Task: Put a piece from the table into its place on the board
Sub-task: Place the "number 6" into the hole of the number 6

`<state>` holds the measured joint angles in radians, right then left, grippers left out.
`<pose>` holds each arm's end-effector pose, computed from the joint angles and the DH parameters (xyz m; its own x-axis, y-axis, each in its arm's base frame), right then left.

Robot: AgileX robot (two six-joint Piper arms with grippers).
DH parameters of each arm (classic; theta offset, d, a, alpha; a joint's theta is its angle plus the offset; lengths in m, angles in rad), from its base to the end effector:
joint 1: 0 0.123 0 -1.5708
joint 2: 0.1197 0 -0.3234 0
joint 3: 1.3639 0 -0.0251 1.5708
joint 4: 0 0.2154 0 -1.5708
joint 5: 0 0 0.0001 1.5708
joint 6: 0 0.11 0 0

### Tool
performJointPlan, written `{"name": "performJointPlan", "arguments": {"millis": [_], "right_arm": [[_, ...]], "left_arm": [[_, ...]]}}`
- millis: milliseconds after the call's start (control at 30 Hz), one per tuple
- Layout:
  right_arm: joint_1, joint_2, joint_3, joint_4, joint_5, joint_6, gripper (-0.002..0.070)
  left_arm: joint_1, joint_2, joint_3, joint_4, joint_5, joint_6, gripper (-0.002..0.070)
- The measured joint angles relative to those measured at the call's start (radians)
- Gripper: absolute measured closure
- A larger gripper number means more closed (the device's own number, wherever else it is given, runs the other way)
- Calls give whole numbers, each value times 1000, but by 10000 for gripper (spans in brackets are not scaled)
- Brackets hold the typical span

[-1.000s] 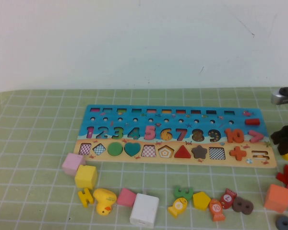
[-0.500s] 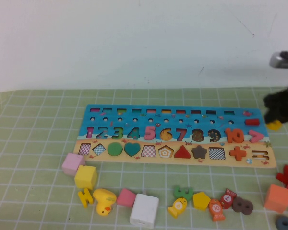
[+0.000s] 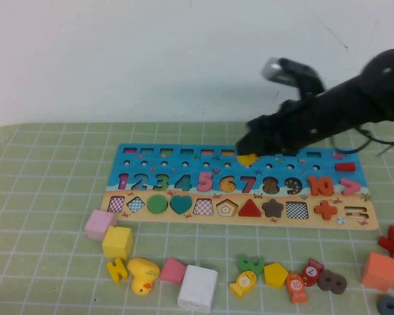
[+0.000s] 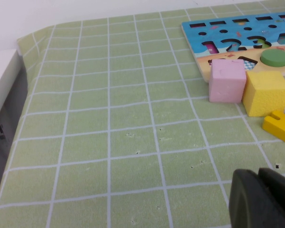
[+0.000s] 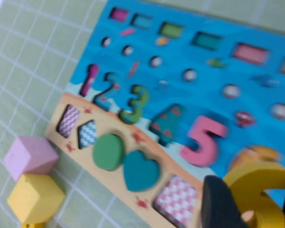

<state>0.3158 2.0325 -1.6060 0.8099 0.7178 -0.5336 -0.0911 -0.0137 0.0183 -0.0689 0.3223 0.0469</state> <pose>0.4120 0.1898 0.2706 -0.8026 -0.1371 -0.5806 -0.4568 0.7673 0.4502 -0.0024 -0.0022 0.1739 -0.2378 0.0032 -0.9713 0.1077 0.9939 -0.0231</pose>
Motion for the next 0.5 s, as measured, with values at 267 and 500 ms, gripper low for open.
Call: {"name": "performJointPlan", "arguments": {"millis": [267, 500], "right_arm": [[126, 155, -210, -235, 11, 177, 406], [179, 241, -306, -527, 63, 478, 406]], "left_arm": [[0, 0, 0, 0, 0, 0, 677], [0, 0, 0, 0, 0, 0, 677]]}}
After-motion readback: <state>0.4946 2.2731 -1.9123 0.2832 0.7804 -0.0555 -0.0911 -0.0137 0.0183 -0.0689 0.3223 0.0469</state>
